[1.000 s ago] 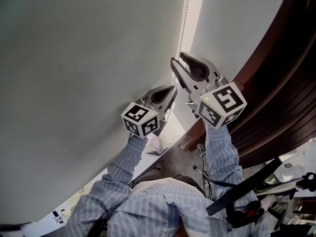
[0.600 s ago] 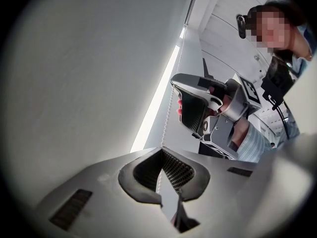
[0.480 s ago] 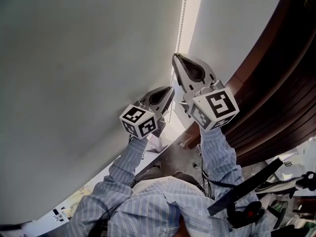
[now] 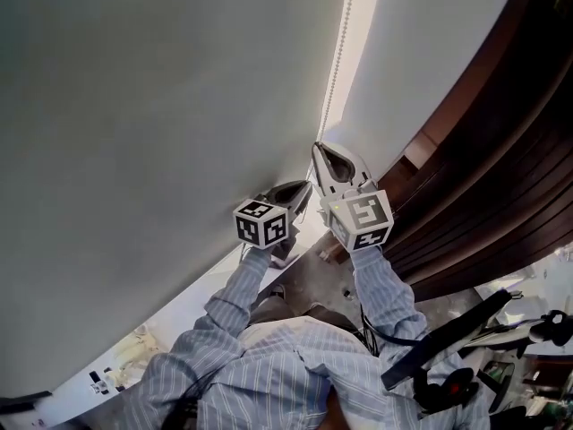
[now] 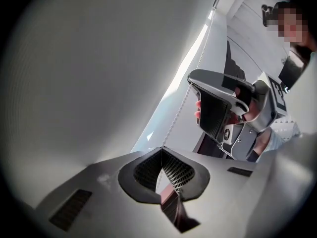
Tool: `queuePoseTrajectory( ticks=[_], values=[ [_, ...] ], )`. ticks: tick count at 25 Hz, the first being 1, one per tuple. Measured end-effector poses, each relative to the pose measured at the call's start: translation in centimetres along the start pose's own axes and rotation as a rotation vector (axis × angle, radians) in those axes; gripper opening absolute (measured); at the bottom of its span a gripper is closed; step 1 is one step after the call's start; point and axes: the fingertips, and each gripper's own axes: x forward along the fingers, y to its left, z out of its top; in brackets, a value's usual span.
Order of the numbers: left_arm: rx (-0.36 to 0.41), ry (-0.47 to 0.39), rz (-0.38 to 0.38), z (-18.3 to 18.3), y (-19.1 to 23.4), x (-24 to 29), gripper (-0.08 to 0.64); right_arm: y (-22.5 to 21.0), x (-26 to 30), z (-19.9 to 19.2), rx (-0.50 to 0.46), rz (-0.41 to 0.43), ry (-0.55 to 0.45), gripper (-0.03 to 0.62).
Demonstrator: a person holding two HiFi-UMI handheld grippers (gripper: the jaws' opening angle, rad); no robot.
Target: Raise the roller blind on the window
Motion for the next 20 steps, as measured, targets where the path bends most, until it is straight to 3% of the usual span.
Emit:
queuePoseTrajectory(
  ticks=[6, 8, 10, 11, 13, 16, 20],
  values=[
    [-0.058, 0.122, 0.048, -6.2, 1.8, 1.2, 0.005, -0.2, -0.8, -7.5, 0.037, -0.01, 0.104, 0.005],
    [-0.006, 0.179, -0.004, -7.8, 1.3, 1.3, 0.005, -0.5, -1.1, -8.9, 0.033, -0.027, 0.129, 0.005],
    [0.139, 0.223, -0.071, -8.1, -0.4, 0.8, 0.006, -1.1, -1.4, -9.5, 0.038, -0.045, 0.132, 0.005],
    [0.222, 0.214, -0.074, -7.4, -1.3, 0.2, 0.006, -1.5, -1.6, -9.7, 0.051, -0.045, 0.134, 0.005],
    [0.34, 0.116, -0.048, -4.0, -3.0, -1.4, 0.008, -2.0, -1.7, -9.8, 0.078, -0.044, 0.14, 0.005],
    [0.375, -0.063, -0.029, 3.7, -5.4, -3.4, 0.008, -2.5, -1.6, -9.8, 0.091, -0.047, 0.141, 0.005],
    [0.459, -0.182, -0.051, 13.4, -8.9, -3.2, 0.008, -1.7, -1.7, -10.2, 0.11, -0.02, 0.129, 0.005]
  ],
)
